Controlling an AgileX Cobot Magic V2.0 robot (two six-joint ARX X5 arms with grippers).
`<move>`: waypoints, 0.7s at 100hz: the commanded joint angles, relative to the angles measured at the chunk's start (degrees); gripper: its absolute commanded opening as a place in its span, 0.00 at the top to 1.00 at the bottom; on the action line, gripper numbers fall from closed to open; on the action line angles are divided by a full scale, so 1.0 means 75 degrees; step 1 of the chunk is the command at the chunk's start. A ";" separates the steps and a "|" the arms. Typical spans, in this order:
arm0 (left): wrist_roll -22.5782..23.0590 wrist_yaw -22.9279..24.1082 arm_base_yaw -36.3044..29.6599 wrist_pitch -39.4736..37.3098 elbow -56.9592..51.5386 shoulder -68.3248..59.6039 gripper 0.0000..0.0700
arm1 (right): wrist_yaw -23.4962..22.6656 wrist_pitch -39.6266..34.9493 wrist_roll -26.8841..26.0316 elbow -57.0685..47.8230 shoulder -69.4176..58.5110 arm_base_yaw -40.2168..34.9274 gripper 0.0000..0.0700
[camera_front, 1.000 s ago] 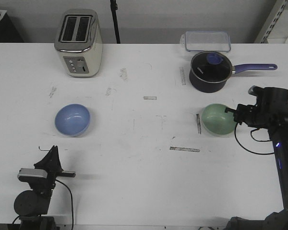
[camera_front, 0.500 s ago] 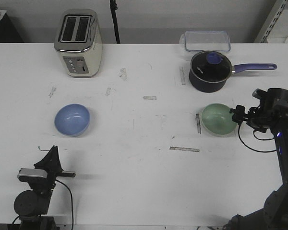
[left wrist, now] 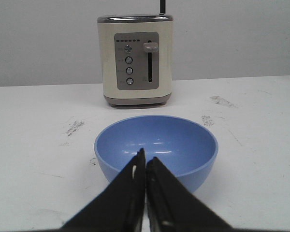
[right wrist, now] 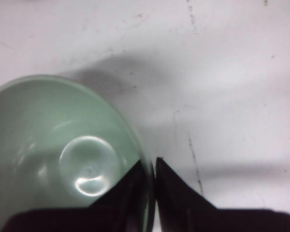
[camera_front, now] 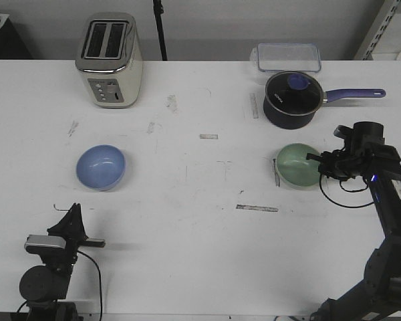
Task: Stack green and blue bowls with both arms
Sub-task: 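Move the right gripper forward and grip the rim of the pale green bowl, then slide the green bowl with the right gripper toward the table center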
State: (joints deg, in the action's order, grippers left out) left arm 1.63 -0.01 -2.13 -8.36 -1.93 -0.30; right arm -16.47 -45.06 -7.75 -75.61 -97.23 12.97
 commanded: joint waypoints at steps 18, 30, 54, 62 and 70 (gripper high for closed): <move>0.0041 0.0000 0.0003 -0.0093 0.0163 0.0015 1.00 | -0.0055 0.0044 -0.0195 -0.0149 0.0344 -0.0248 1.00; 0.0041 0.0000 0.0003 -0.0093 0.0163 0.0015 1.00 | -0.0297 0.0041 -0.0507 -0.0149 0.0586 -0.0685 1.00; 0.0041 0.0000 0.0003 -0.0093 0.0163 0.0015 1.00 | -0.0367 0.0221 -0.1306 -0.0149 0.0595 -0.2226 1.00; 0.0041 0.0000 0.0003 -0.0096 0.0163 0.0015 1.00 | -0.0210 0.0463 -0.1778 -0.0146 0.0551 -0.2821 1.00; 0.0041 0.0003 0.0003 -0.0096 0.0163 0.0015 1.00 | 0.0248 0.0682 -0.2183 -0.0146 0.0516 -0.3436 1.00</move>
State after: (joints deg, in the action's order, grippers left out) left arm 1.63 -0.01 -2.13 -8.36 -1.93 -0.30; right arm -16.58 -41.12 -19.35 -75.61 -91.77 -10.09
